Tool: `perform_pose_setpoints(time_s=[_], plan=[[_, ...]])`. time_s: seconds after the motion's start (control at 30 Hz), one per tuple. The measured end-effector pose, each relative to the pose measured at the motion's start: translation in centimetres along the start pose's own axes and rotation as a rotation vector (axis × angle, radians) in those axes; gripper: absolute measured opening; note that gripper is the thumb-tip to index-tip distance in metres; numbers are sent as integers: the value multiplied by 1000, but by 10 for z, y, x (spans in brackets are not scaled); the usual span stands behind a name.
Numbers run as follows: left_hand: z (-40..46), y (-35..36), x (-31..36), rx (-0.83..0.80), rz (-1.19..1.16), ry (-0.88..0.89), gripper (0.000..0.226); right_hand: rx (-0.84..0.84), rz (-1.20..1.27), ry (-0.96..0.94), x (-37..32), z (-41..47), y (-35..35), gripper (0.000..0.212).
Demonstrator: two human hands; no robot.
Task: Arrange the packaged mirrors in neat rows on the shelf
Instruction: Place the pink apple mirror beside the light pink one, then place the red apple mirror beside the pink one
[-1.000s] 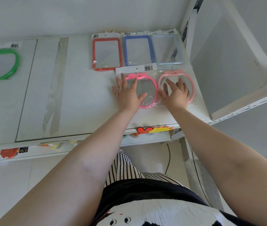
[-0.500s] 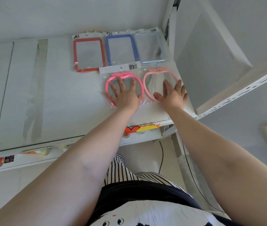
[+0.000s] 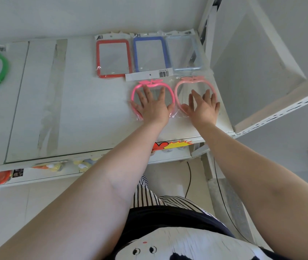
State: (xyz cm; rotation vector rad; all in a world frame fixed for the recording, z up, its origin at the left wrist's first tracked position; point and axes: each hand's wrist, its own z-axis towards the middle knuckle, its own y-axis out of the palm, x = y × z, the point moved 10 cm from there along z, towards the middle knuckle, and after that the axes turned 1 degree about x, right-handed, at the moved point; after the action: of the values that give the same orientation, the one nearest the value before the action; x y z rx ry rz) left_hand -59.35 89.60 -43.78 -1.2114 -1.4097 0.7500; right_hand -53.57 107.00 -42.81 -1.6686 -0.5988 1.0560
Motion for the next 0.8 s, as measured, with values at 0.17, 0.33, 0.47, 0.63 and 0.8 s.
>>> perform_pose_setpoints(time_s=[0.17,0.33,0.47,0.63,0.8], plan=[[-10,-37,0,80,-34,76,63,15,157,-48,-26,-11,-15,53],[-48,-80,-43,172,-84,126,50,-134,284,-231,-90,-48,-9,45],[-82,-89,-109,150,-85,12,52,-222,243,-352,-137,-85,7,46],[-121,-107,-183,118,-49,-30,56,-261,130,-486,-193,-135,27,46],[-161,-134,-267,98,3,-25,55,-273,13,-590,-267,-191,57,47]])
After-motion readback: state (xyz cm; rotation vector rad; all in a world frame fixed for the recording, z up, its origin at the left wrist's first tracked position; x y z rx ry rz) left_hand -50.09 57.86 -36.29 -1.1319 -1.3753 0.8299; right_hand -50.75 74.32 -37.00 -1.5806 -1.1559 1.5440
